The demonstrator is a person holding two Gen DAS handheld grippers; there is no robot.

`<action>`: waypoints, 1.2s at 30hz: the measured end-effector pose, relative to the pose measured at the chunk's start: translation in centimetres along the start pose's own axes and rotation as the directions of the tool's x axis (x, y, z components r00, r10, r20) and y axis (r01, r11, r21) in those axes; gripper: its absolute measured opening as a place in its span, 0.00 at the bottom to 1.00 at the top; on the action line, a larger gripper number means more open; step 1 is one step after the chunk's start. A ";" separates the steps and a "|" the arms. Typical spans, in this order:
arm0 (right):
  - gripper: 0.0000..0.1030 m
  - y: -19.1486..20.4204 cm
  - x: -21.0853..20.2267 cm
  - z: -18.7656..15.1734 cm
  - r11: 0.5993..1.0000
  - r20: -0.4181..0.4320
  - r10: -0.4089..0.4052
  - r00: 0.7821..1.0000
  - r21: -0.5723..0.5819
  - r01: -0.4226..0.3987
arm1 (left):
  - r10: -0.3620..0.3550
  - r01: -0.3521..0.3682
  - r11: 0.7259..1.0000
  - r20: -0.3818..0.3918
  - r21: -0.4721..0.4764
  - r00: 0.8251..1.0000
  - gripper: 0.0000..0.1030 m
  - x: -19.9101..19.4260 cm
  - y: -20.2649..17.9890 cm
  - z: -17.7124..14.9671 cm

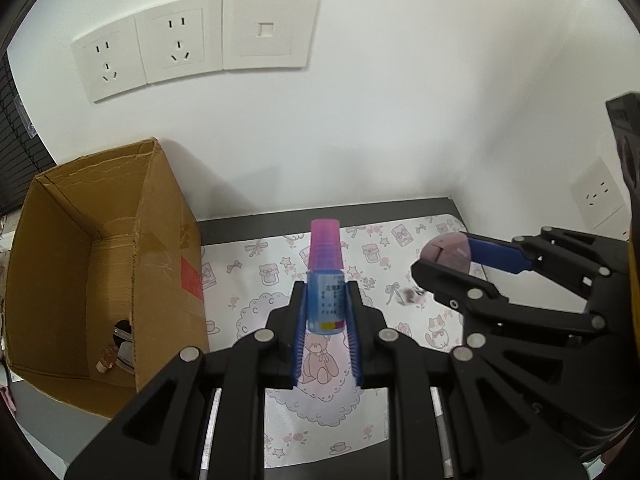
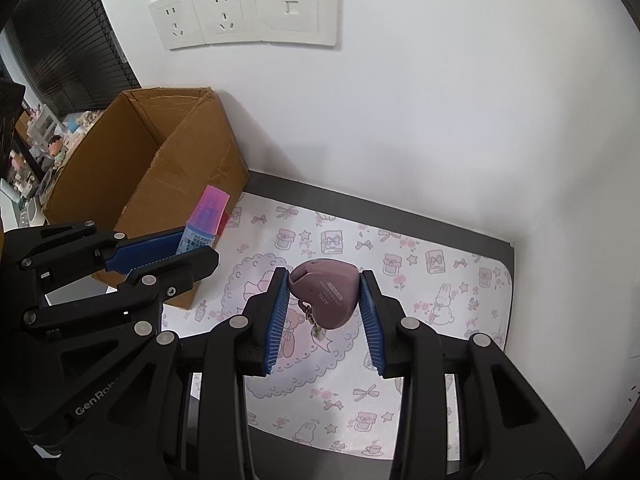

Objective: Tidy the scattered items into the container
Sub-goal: 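Lift and carry the bottle and heart pouch over the box with both tools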

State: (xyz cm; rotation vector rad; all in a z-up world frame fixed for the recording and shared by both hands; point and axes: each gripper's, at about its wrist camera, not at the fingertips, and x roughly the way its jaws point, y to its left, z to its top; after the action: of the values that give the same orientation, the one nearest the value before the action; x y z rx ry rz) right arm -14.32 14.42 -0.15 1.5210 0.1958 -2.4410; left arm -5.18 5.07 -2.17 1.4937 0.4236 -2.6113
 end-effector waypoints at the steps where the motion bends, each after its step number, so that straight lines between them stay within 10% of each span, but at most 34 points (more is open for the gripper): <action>1: 0.36 0.1 0.0 0.1 1.000 0.002 0.000 1.000 -0.003 0.000 | 0.002 -0.002 1.000 0.004 -0.001 1.000 0.17 -0.2 0.1 0.1; 36: 0.36 10.0 0.1 6.1 0.984 0.046 0.085 0.995 -0.160 -0.076 | 0.082 -0.074 0.987 0.055 -0.143 0.995 0.17 -4.3 11.0 0.0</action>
State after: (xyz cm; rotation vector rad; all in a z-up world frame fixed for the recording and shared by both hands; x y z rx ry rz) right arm -16.71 3.32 2.65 1.3690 0.3042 -2.3388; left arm -0.50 -5.68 -0.59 1.3552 0.5209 -2.5017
